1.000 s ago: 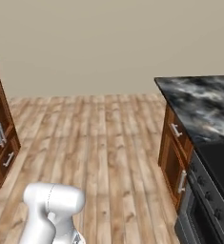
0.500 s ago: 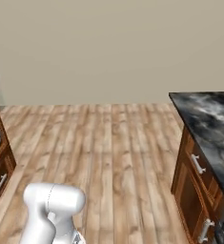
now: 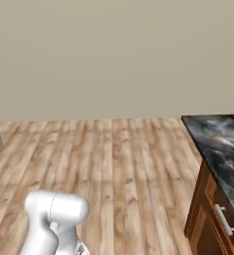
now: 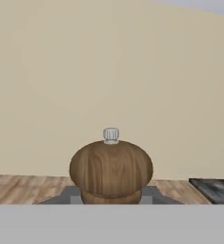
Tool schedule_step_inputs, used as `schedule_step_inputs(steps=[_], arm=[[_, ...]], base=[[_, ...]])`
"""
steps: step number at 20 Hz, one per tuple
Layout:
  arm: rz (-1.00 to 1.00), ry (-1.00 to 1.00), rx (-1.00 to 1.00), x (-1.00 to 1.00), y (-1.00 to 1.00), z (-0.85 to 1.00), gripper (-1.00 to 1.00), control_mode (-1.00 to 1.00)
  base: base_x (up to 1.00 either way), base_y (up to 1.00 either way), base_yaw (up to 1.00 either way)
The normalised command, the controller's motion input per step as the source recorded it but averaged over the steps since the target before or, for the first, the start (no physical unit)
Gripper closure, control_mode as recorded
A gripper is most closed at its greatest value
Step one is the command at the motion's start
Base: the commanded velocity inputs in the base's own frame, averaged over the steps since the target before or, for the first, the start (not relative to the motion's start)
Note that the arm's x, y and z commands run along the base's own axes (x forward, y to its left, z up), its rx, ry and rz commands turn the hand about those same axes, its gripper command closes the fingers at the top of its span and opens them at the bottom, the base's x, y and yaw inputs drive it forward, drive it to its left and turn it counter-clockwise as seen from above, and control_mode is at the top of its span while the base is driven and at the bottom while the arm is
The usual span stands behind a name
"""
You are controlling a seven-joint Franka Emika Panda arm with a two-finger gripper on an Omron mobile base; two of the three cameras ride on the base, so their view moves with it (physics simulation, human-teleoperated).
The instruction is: Retrieve the shaker from the cabinet and place it next the steak on a plate on the dining table.
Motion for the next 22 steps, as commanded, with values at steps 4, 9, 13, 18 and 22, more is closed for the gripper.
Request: schedule_step_inputs(steps=[4, 9, 13, 18, 22], arm=[[0.00, 0.00, 0.00, 0.00, 0.00, 0.00, 1.00, 1.00], [0.00, 0.00, 0.00, 0.00, 0.00, 0.00, 1.00, 1.00], [0.00, 0.00, 0.00, 0.00, 0.00, 0.00, 1.00, 1.00], [0.00, 0.00, 0.00, 0.00, 0.00, 0.00, 1.00, 1.00], [0.00, 0.00, 0.00, 0.00, 0.00, 0.00, 1.00, 1.00]], base=[[0.97, 0.04, -0.50], [0.24, 0.23, -0.91], [0.07, 0.21, -0.98], [0.15, 0.31, -0.94], [0.20, 0.89, -0.58]])
